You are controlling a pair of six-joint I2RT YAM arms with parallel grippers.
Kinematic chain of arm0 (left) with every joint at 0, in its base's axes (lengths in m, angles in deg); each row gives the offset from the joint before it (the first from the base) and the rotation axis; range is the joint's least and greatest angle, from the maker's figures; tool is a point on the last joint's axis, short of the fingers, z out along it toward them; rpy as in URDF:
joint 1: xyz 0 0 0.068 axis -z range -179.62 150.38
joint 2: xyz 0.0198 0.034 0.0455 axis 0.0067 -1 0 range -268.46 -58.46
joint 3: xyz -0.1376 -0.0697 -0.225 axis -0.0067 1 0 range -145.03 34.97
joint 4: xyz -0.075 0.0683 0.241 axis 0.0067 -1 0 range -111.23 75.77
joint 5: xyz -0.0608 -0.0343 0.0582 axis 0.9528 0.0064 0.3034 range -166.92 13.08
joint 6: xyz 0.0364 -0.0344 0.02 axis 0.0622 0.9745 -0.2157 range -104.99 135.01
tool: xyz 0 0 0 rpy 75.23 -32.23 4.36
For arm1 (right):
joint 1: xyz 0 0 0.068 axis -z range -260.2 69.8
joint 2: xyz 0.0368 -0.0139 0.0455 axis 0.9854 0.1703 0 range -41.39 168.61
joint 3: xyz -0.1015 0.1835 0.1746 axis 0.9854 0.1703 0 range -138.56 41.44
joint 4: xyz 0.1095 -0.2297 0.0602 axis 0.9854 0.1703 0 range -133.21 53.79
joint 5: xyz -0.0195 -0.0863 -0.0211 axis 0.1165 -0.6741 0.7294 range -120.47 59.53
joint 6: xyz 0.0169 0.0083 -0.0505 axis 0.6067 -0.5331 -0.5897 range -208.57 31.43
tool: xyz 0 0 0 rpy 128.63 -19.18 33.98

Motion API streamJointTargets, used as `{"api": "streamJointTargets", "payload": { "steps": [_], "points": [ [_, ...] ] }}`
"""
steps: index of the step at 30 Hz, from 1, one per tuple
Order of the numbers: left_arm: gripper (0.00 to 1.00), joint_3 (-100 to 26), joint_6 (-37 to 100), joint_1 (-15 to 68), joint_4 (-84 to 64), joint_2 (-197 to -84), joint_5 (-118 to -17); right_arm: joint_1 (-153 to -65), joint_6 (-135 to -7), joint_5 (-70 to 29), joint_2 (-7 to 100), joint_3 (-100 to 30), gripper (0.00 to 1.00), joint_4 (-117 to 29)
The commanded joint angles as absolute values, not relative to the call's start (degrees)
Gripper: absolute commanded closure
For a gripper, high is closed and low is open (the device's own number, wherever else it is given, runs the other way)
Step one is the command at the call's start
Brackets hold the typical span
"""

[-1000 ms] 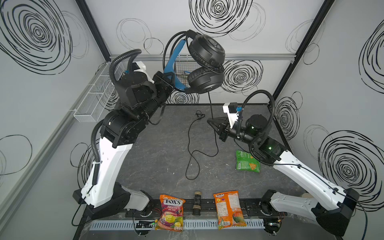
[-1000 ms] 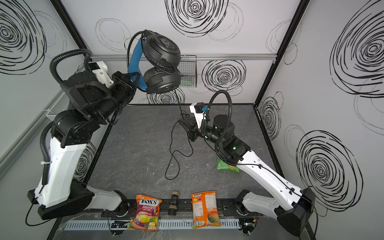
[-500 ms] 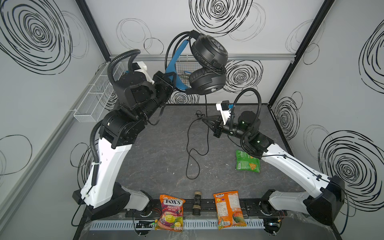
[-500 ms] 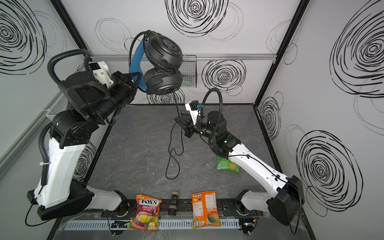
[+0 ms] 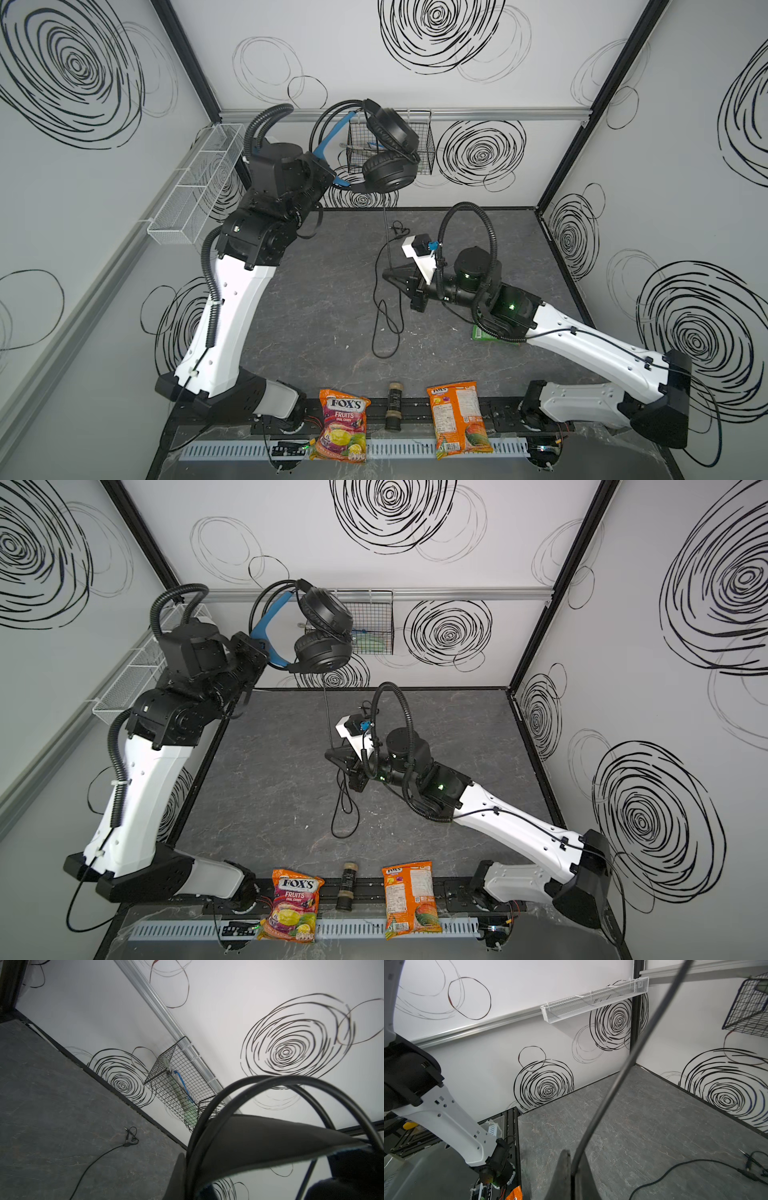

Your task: Wrap the headphones

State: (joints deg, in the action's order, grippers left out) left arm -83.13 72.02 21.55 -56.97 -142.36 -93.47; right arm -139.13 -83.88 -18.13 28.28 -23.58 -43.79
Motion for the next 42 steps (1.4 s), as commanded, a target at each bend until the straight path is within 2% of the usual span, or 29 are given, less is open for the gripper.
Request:
{"api": "streamJointTargets", "payload": {
  "steps": [1, 5, 10, 15, 21, 28, 35, 42],
  "points": [
    [1.00, -83.6, 69.8, 23.3, -43.6, -143.5, -105.4, -142.2, -88.6, -22.2, 29.7, -26.2, 1.00, -31.2],
    [1.00, -78.2, 59.2, 27.2, -41.3, -144.1, -114.1, -143.4, -91.0, -25.9, 30.8, -33.0, 1.00, -25.5],
    [1.00, -65.4, 42.3, 34.8, -30.7, -141.3, -127.7, -143.7, -93.3, -29.5, 32.1, -41.0, 1.00, -17.8],
    [1.00, -59.2, 32.6, 40.6, -25.1, -138.9, -132.7, -143.3, -94.3, -31.8, 32.9, -45.3, 1.00, -12.9],
    [1.00, -51.2, 30.5, 40.8, -27.6, -132.5, -125.9, -139.0, -95.1, -33.6, 33.4, -50.6, 1.00, -6.8],
    [1.00, -42.8, 24.8, 40.0, -28.2, -126.8, -120.4, -136.6, -102.2, -40.8, 35.0, -55.5, 1.00, 1.4],
    [1.00, -44.1, 16.9, 40.9, -34.4, -126.2, -113.3, -137.1, -107.1, -48.2, 35.8, -56.7, 1.00, 3.3],
    [1.00, -44.6, 14.7, 40.9, -39.1, -124.5, -105.8, -141.8, -115.2, -62.4, 34.4, -52.8, 1.00, -2.7]
  ]
}}
